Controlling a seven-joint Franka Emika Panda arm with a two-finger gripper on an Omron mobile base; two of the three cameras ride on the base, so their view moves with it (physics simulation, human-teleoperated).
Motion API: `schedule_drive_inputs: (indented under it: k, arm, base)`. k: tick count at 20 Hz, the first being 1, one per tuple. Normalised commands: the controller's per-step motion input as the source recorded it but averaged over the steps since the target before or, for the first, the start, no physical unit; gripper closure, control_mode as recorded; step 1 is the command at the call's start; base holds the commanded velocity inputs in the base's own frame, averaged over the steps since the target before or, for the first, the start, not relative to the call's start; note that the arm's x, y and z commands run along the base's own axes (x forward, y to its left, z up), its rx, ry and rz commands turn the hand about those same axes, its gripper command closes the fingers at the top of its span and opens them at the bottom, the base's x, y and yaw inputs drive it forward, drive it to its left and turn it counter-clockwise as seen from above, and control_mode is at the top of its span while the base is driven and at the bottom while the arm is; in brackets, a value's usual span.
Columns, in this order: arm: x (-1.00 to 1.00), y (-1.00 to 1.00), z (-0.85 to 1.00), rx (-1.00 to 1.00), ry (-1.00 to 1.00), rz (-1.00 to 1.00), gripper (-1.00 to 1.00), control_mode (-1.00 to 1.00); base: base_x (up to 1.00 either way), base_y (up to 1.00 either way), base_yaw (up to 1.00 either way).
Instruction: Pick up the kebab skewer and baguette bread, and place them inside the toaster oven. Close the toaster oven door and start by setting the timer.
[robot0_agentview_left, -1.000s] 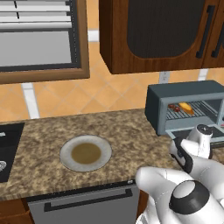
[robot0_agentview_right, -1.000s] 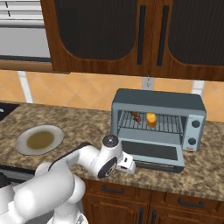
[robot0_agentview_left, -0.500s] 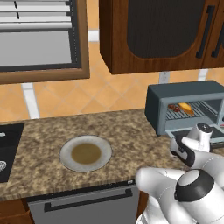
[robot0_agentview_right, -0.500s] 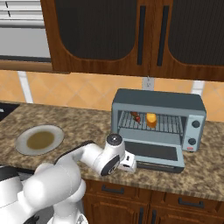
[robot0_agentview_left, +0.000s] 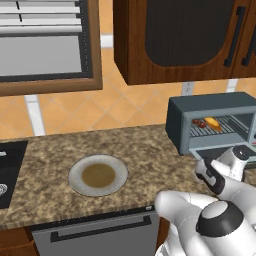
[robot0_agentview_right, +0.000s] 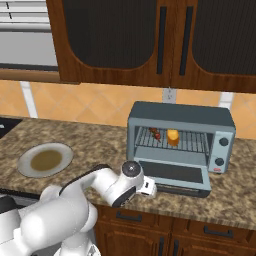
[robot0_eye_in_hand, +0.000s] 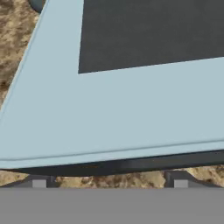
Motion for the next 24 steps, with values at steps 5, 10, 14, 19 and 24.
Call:
schedule_drive_inputs:
  k: [5, 10, 14, 19, 24]
  arm:
    - [0.26, 0.03, 0.06, 0.0, -0.2, -0.01, -1.0, -1.0]
    - [0.3, 0.02, 0.19, 0.0, -0.16, 0.0, -1.0, -1.0]
    - [0.36, 0.1, 0.27, 0.0, -0.21, 0.0, -1.0, -1.0]
    - [0.3, 0.07, 0.48, 0.0, -0.22, 0.0, -1.0, -1.0]
    - [0.26, 0.07, 0.66, -0.02, -0.21, -0.04, -1.0, -1.0]
  base:
    - [0.0, 0.0, 0.0]
    - [0.0, 0.0, 0.0]
    - [0.0, 0.0, 0.0]
    - [0.0, 0.0, 0.0]
    - [0.0, 0.0, 0.0]
